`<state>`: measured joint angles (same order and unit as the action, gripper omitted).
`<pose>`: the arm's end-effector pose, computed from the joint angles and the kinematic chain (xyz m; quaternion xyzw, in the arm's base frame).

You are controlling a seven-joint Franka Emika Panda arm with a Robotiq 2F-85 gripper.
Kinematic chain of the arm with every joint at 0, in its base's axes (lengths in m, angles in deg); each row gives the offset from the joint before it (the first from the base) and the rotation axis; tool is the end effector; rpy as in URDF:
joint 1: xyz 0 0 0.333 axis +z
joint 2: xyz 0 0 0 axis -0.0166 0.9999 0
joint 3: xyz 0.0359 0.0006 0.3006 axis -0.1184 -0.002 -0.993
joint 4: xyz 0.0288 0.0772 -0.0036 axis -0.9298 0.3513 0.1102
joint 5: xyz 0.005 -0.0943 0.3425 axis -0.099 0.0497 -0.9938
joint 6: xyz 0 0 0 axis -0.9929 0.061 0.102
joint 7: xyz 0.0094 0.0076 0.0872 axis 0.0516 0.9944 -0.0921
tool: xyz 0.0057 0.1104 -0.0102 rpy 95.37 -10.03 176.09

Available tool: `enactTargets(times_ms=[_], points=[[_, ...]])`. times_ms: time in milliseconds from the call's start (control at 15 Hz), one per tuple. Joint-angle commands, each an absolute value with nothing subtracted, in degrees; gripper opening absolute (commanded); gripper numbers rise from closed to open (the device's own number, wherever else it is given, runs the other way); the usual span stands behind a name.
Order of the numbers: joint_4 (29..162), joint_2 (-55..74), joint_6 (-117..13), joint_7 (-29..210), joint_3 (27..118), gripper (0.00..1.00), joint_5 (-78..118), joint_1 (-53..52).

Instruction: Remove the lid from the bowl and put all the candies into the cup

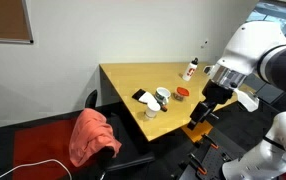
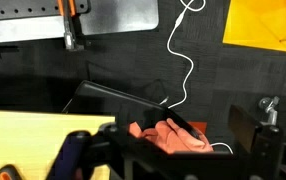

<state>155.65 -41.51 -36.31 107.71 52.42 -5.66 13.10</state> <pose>0.2790 0.1852 0.4240 -0.9943 0.0472 0.0354 0.0883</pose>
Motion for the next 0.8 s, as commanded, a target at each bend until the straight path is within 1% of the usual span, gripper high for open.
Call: enactTargets(times_ms=[0,467,733], points=[[155.6,-41.5,-36.2,107.7,52.4,1.00,-5.6,13.1],[155.4,-41.7,-36.6,107.7,53.2,1.00,-4.0,11.4],[154.9,-41.6,-38.3,108.5,55.9,1.00,0.8,5.7]])
